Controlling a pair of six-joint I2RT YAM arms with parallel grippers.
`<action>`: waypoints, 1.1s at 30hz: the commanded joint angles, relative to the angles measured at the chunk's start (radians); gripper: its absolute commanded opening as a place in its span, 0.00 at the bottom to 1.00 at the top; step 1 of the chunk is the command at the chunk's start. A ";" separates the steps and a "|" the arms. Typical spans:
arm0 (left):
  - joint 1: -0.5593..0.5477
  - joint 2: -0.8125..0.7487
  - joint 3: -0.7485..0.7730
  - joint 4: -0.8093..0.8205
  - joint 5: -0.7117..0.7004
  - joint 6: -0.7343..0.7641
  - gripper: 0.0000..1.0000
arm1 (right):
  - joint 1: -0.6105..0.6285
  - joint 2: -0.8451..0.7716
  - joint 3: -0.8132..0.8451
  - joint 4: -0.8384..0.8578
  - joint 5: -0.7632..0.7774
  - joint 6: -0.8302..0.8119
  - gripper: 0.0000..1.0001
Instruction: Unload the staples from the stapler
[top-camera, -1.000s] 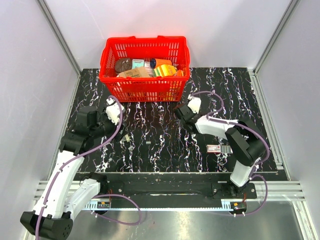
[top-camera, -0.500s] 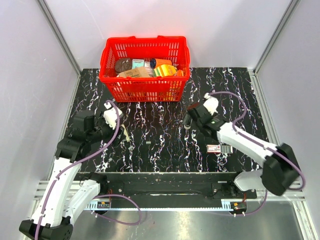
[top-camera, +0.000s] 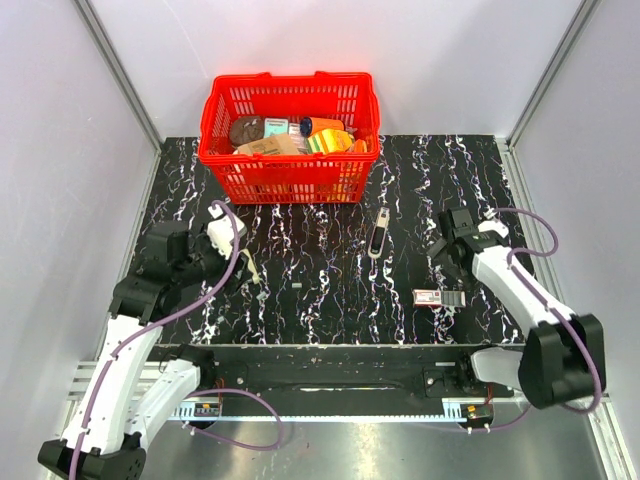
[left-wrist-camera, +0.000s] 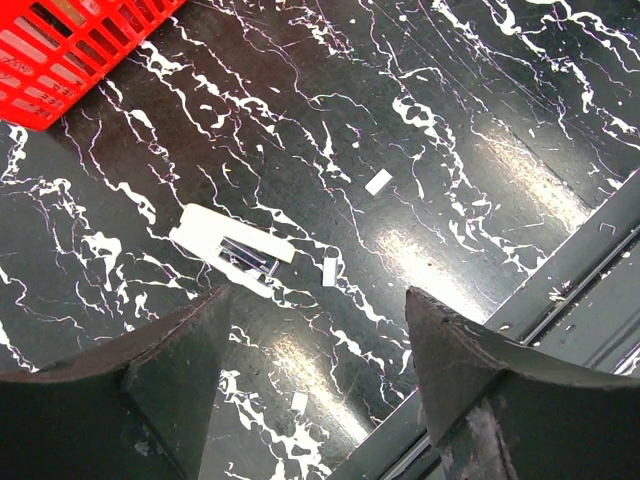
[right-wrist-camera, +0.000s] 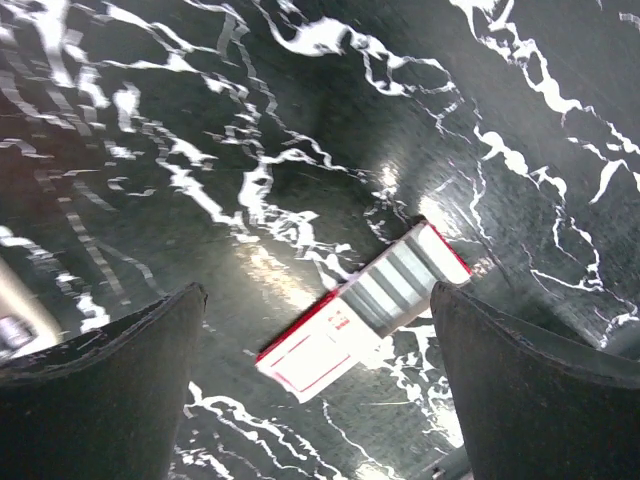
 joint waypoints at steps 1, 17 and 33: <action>0.004 0.019 0.046 0.025 0.044 0.006 0.74 | -0.047 0.096 0.038 -0.043 -0.040 -0.016 1.00; 0.005 0.039 0.000 0.066 0.053 0.026 0.75 | -0.170 0.185 -0.026 0.051 -0.036 -0.095 0.99; 0.004 0.030 0.032 0.048 0.044 0.007 0.75 | -0.174 0.202 -0.086 0.126 -0.103 -0.062 0.86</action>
